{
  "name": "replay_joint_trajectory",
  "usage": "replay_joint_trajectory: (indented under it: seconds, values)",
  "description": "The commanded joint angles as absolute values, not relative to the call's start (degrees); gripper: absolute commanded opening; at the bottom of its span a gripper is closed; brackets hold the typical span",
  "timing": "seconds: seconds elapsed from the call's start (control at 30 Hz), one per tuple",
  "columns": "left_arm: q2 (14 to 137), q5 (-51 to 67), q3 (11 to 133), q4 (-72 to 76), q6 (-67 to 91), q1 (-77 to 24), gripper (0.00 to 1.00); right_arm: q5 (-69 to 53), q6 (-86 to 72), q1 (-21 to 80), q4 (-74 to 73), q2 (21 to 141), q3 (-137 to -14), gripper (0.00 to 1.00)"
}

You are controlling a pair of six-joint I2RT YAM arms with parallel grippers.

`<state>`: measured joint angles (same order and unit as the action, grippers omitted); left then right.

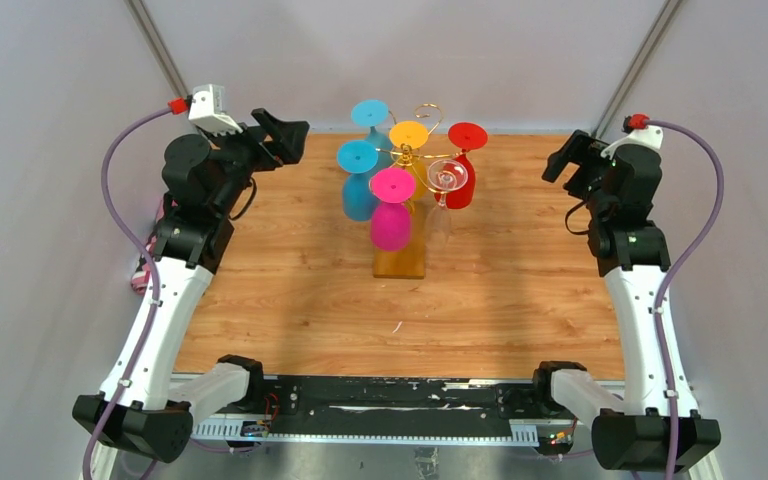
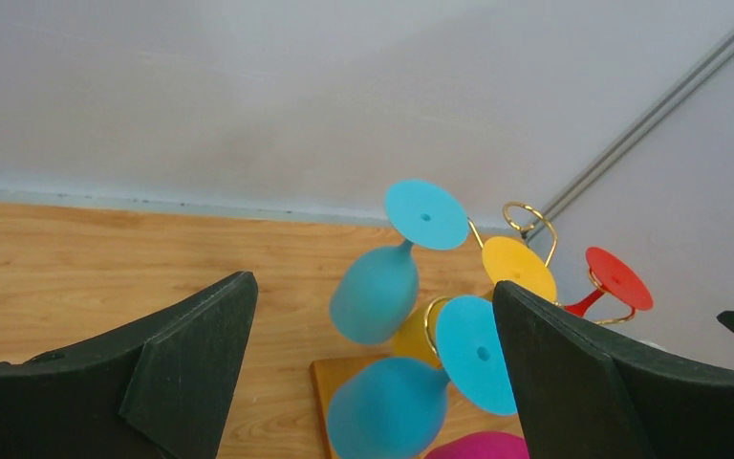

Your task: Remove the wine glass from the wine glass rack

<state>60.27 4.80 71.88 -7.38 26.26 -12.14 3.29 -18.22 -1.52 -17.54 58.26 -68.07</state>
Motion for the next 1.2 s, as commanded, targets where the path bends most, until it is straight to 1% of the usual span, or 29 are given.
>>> replay_joint_trajectory:
  seconds: [0.0,0.07,0.17,0.2,0.23,0.3,0.33,0.43,0.5,0.6,0.7,0.97,1.17]
  values:
    - [60.57,3.10,71.21,-3.74,29.51,-12.22,1.00,3.38,-18.80,-2.55,-17.75,57.48,-71.44,0.99]
    - [61.42,2.30,71.31,-4.80,32.04,-12.13,1.00,-0.10,-20.33,-2.55,-17.40,58.52,-71.38,0.93]
    - [63.52,7.28,71.84,-5.67,33.83,-12.14,0.99,-4.37,-24.24,-3.05,-14.89,60.47,-71.36,0.79]
    - [63.96,7.75,71.62,-5.67,34.46,-12.13,0.99,-6.61,-25.84,-3.49,-13.53,61.34,-71.44,0.76]
    - [64.07,8.23,71.44,-5.56,34.69,-11.80,0.99,-9.16,-28.18,-4.18,-12.15,62.19,-71.44,0.76]
    - [64.14,10.40,70.89,-5.22,36.77,-9.20,0.99,-18.48,-33.41,-5.88,-6.32,63.64,-70.57,0.75]
    - [64.40,14.07,70.04,-3.38,39.27,-6.55,0.99,-21.53,-36.47,-6.71,-3.22,64.01,-69.39,0.75]
    - [65.97,24.87,65.54,8.82,49.83,-0.37,0.99,-29.93,-46.64,-9.15,10.24,65.22,-64.46,0.72]
    - [68.27,28.86,63.76,13.97,53.49,2.47,0.98,-35.31,-53.00,-10.43,16.99,67.73,-62.92,0.69]
    - [71.48,32.47,62.76,18.40,56.20,2.74,0.98,-41.89,-60.18,-10.86,25.36,72.21,-62.09,0.57]
    - [73.15,33.48,61.53,20.29,57.32,2.81,0.96,-45.11,-64.48,-10.80,30.74,75.31,-61.79,0.49]
    - [71.27,32.23,58.88,20.30,55.99,2.77,0.96,-45.79,-63.57,-8.72,28.82,79.63,-64.10,0.49]
    - [69.82,31.15,57.44,20.26,55.38,2.77,0.96,-45.71,-63.66,-3.68,28.38,83.64,-67.34,0.47]
